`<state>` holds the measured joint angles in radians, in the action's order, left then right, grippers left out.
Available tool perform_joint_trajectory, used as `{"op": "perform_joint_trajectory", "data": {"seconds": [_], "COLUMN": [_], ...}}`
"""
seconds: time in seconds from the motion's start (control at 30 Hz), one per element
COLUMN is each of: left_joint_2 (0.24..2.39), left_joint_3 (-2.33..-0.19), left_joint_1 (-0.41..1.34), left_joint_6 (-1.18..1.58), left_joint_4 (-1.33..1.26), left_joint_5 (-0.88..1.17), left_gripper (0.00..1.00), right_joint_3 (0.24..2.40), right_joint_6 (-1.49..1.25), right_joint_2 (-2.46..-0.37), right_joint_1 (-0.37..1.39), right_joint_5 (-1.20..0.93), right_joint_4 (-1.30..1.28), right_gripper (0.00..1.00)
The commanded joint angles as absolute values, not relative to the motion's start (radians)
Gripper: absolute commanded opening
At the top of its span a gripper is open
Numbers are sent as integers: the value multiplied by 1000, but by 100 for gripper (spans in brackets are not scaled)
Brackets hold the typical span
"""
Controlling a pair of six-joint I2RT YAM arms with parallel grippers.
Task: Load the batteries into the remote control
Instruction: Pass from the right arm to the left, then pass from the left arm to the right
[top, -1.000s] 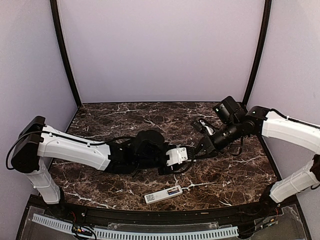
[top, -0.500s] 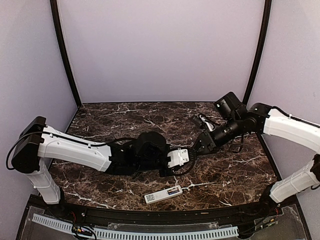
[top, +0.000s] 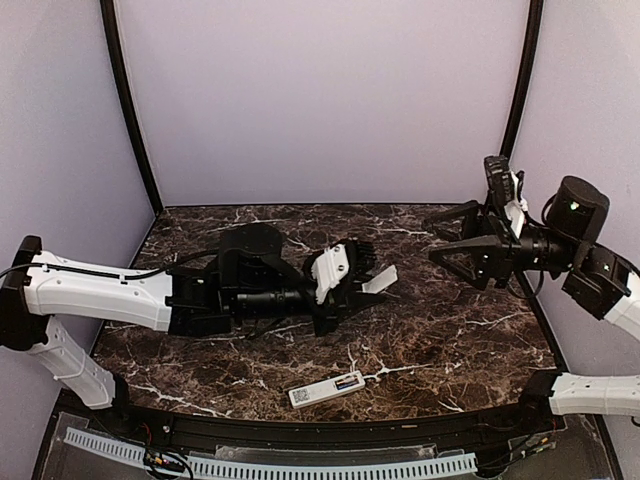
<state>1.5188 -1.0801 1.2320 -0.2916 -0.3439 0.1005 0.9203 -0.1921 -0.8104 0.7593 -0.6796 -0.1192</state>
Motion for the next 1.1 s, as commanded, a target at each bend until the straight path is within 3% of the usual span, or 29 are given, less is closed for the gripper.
{"op": "perform_joint_trajectory", "data": {"seconds": [0.0, 0.27, 1.07], "left_joint_2": [1448, 1436, 1475], "left_joint_3": [-1089, -1062, -1083], "left_joint_1": [1248, 1264, 1266], "left_joint_6": [-204, -189, -176], "left_joint_4": [-471, -617, -644], "left_joint_5": [145, 145, 135], "left_gripper": [4, 4, 4], "right_joint_3": [827, 879, 854], "right_joint_6": [-90, -51, -110], "right_joint_2": [-779, -908, -1022], "right_joint_1": [769, 830, 923], "right_joint_5": [-708, -742, -773], "right_joint_4": [284, 333, 447], "right_gripper": [69, 69, 42]}}
